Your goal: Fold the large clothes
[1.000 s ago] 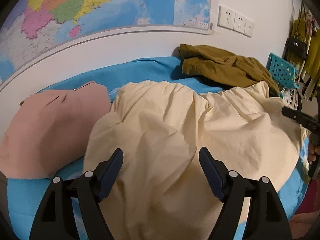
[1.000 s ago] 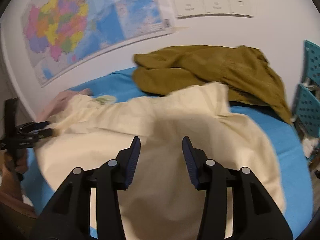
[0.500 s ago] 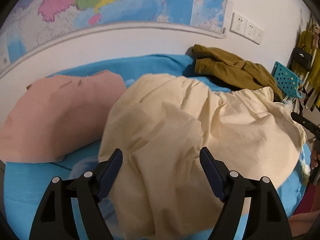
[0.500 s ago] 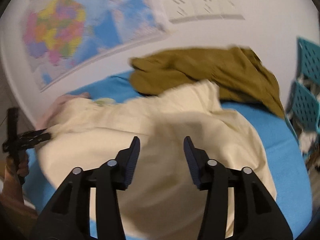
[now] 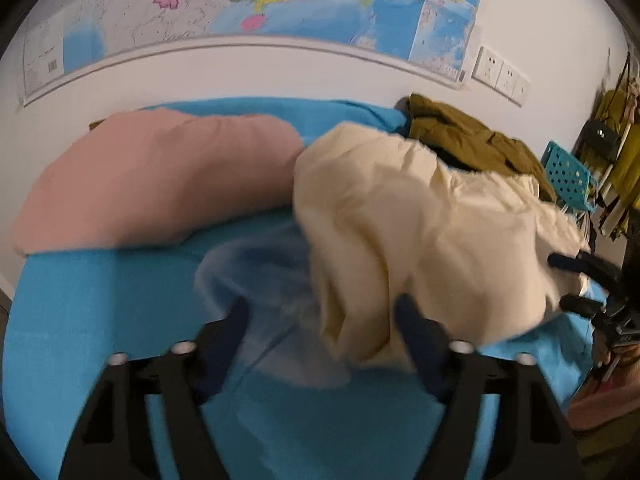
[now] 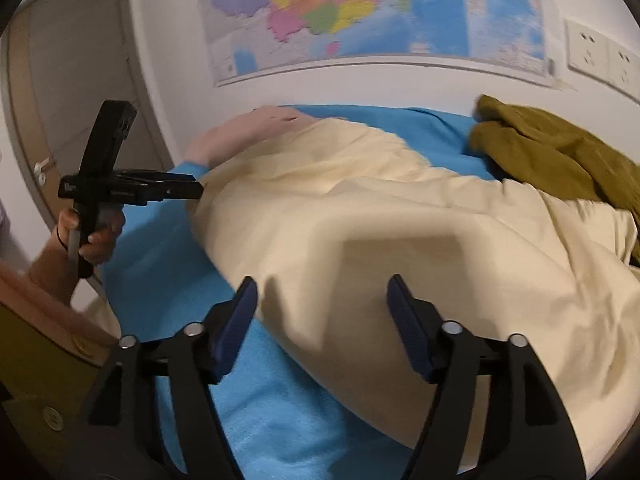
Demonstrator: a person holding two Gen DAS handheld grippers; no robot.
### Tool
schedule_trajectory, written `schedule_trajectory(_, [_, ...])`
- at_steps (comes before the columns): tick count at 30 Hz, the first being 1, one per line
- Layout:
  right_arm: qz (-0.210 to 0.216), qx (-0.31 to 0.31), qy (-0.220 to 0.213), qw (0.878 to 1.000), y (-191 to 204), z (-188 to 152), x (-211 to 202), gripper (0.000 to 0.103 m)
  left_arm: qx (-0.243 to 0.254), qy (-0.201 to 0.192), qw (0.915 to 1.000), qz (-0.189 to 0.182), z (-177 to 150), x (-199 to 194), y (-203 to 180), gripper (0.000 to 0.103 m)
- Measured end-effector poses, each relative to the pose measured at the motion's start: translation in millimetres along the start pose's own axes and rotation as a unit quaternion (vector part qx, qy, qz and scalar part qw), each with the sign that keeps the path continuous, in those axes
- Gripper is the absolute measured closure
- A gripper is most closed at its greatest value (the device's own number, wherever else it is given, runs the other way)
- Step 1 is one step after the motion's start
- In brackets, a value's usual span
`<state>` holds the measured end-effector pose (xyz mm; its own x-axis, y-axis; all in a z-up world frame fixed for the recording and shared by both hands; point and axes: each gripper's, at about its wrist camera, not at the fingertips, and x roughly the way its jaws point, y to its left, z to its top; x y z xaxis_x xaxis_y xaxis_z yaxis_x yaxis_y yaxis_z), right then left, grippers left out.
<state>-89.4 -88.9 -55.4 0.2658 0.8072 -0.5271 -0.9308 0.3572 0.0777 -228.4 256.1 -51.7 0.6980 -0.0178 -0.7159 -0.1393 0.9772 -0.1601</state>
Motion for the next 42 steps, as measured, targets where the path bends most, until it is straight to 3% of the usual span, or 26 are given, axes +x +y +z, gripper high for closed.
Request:
schedule_trajectory(1, [-0.002,-0.005,0.001,1.0,3.7,-0.3,1.6,0.033,-0.001,0.005,1.0,-0.003,-3.1,1.0,0.8,0.047])
schedule_trajectory(6, [-0.011,-0.021,0.0,1.0,13.2,-0.5,8.7,0.033,0.022,-0.003,0.9996,0.014,-4.3,7.4,-13.4,0.046])
schedule_trajectory(7, [-0.016,-0.026,0.001,1.0,14.7,-1.0,9.4,0.035,0.025,-0.004,0.9996,0.015,-2.3,10.0,-15.4,0.058])
schedule_trajectory(8, [-0.025,-0.031,0.002,0.999,15.3,-1.3,10.9,0.041,0.02,0.002,0.9998,0.004,-0.8,13.1,-14.5,0.079])
schedule_trajectory(11, [-0.035,-0.027,0.007,0.999,10.1,-3.4,11.5,0.065,-0.019,0.011,0.9997,-0.007,0.2,18.3,3.0,0.095])
schedule_trajectory(12, [-0.028,-0.018,-0.001,0.999,6.6,-3.2,8.0,0.071,-0.035,0.01,0.9993,-0.013,-0.8,17.7,10.1,0.095])
schedule_trajectory(14, [-0.033,-0.003,-0.01,0.999,0.7,-2.3,1.5,0.102,-0.088,0.014,0.9949,-0.047,-4.6,15.0,34.2,0.096])
schedule_trajectory(16, [-0.072,0.01,0.0,0.997,-12.8,-3.7,2.3,0.101,-0.117,0.013,0.9914,-0.059,-9.2,12.8,46.1,0.096])
schedule_trajectory(19, [-0.042,0.046,0.002,0.998,-24.6,-7.7,-1.3,0.093,-0.069,0.015,0.9974,-0.014,-7.6,9.8,25.8,0.093])
schedule_trajectory(21, [-0.057,0.042,-0.01,0.997,-25.5,-8.1,-12.0,0.078,-0.053,0.001,0.9986,0.0,-5.7,0.1,18.1,0.073])
schedule_trajectory(22, [-0.064,0.05,-0.02,0.996,-29.5,-8.9,-19.4,0.068,-0.046,-0.018,0.9988,-0.004,-4.1,-10.1,14.0,0.055])
schedule_trajectory(23, [-0.068,0.06,-0.027,0.995,-34.3,-10.6,-25.3,0.065,-0.037,-0.039,0.9985,-0.006,-2.7,-19.5,10.2,0.051])
schedule_trajectory(26, [-0.085,0.111,-0.045,0.989,-60.8,-19.9,-46.7,0.064,0.002,-0.077,0.9968,-0.02,3.7,-39.6,-8.1,0.048])
schedule_trajectory(28, [-0.108,0.152,-0.046,0.981,-83.9,-30.4,-57.6,0.064,0.024,-0.083,0.9957,-0.032,7.4,-40.6,-21.9,0.044])
schedule_trajectory(31, [-0.152,0.183,-0.038,0.971,-112.0,-46.9,-66.3,0.064,0.047,-0.066,0.9955,-0.048,13.0,-21.2,-41.6,0.043])
schedule_trajectory(33, [-0.193,0.183,-0.018,0.964,-127.5,-56.3,-63.2,0.074,0.051,-0.043,0.9966,-0.048,14.6,-0.9,-48.0,0.043])
schedule_trajectory(34, [-0.19,0.191,-0.015,0.963,-133.1,-59.7,-64.3,0.079,0.049,-0.027,0.9976,-0.042,15.5,13.2,-48.3,0.043])
schedule_trajectory(36, [-0.182,0.203,-0.025,0.962,-136.7,-61.8,-72.4,0.077,0.038,0.002,0.9988,-0.032,15.5,33.1,-45.1,0.042])
schedule_trajectory(39, [-0.186,0.197,-0.062,0.961,-132.6,-55.6,-93.7,0.064,0.03,-0.001,0.999,-0.034,17.5,32.8,-42.4,0.042])
schedule_trajectory(42, [-0.234,0.196,-0.059,0.95,-144.2,-53.7,-101.4,0.056,0.035,-0.002,0.999,-0.028,17.9,31.0,-42.5,0.036])
